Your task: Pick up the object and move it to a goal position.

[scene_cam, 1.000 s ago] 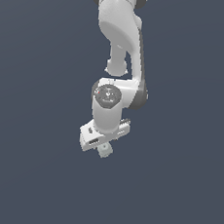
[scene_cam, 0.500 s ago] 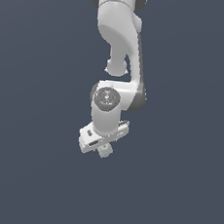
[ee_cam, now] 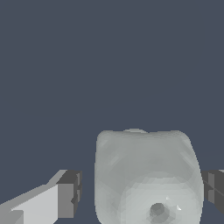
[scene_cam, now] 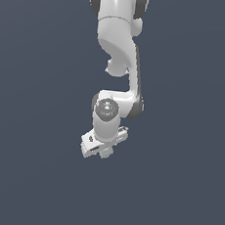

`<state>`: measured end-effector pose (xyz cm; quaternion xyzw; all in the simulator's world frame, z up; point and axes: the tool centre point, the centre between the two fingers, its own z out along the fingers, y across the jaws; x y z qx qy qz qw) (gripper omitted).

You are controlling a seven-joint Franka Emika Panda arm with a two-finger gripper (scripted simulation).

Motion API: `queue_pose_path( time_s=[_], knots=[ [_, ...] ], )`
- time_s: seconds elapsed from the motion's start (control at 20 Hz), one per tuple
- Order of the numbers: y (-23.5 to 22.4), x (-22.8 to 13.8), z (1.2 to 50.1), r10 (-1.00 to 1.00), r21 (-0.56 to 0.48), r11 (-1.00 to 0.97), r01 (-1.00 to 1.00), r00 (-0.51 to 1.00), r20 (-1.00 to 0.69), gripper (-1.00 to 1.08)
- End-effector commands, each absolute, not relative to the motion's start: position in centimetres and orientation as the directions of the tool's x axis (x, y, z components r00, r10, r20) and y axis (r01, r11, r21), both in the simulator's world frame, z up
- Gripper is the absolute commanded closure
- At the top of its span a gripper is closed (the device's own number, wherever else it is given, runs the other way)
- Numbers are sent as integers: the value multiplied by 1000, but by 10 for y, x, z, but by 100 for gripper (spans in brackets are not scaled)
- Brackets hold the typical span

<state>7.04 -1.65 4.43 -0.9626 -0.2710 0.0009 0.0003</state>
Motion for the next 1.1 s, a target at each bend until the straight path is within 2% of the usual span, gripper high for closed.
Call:
queue_pose_path(
  time_s=[0.0, 0.15, 0.2, 1.05],
  knots=[
    [-17, 71, 39, 522, 0, -853, 522, 853, 0, -92],
    [-17, 72, 39, 522, 0, -853, 522, 853, 0, -92],
    [-17, 72, 39, 522, 0, -853, 522, 853, 0, 108],
    [-22, 68, 50, 522, 0, -853, 522, 853, 0, 108]
  ],
)
